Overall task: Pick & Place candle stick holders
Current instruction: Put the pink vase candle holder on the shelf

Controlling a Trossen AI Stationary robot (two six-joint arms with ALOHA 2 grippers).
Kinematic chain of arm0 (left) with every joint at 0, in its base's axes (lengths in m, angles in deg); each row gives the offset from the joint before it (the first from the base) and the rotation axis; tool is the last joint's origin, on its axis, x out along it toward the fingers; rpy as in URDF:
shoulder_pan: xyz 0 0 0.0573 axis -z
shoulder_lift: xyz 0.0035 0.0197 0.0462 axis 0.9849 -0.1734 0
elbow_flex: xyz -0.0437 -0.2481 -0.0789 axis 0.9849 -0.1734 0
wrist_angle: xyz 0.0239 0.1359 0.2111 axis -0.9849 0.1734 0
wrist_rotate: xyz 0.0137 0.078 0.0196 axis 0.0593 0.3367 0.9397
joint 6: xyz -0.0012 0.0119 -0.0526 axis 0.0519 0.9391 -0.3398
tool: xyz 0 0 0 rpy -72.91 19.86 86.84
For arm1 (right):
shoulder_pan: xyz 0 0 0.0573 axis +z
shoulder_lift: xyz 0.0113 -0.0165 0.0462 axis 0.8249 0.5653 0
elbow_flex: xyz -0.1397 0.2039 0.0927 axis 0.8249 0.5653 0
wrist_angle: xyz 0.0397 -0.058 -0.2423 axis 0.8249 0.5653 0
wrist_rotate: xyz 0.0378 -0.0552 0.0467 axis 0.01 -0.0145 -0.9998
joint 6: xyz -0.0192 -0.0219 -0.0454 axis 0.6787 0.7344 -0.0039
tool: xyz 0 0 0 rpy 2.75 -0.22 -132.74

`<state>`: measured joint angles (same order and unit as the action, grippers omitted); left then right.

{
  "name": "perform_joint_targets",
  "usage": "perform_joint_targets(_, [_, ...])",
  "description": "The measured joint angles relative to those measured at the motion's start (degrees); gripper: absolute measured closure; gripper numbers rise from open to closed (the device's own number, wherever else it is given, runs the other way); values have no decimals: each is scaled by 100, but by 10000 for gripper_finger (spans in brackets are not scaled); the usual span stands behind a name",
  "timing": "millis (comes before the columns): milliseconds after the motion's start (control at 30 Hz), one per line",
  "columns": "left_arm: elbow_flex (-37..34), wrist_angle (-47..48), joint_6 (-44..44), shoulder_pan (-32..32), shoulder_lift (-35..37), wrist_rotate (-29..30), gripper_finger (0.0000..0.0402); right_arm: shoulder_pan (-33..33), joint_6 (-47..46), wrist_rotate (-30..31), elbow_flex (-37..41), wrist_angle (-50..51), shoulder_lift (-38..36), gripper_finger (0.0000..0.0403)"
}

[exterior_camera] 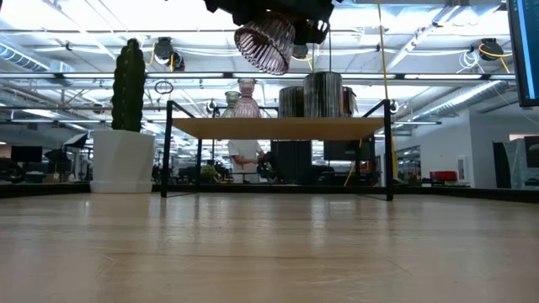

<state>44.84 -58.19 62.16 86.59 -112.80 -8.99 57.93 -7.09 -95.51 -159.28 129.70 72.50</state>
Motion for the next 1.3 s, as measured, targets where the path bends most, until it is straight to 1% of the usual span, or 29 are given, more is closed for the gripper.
perform_joint_targets(67, [0, 0, -30, 0, 0, -3, 249, 0, 14, 2, 0, 2, 0, 372])
perform_joint_targets(233, [0, 12, -149, 0, 0, -3, 249, 2, 62, 17, 0, 9, 0, 340])
perform_joint_targets(333, [0, 189, -229, 0, 27, 17, 249, 2, 101, 20, 2, 11, 0, 327])
perform_joint_targets(533, [15, 612, -390, 120, 178, 342, 249, -4, 272, 54, 7, 8, 4, 304])
perform_joint_targets(633, [15, 633, -467, 214, 186, 555, 249, -60, 308, 26, 7, 21, 4, 300])
perform_joint_targets(867, [13, 834, -709, 334, 227, 806, 249, -114, 431, -20, 7, -39, 11, 298])
perform_joint_targets(1167, [4, 896, -852, 379, 227, 860, 255, -122, 437, -224, 7, -55, 11, 276])
perform_joint_targets(1200, [1, 934, -870, 384, 227, 859, 259, -124, 401, -262, 7, -51, 11, 272])
perform_joint_targets(1233, [-10, 1049, -921, 397, 228, 871, 282, -128, 372, -293, 7, 30, -4, 268])
perform_joint_targets(1300, [-63, 1381, -946, 415, 223, 910, 281, -155, 336, -420, 24, 168, -75, 260])
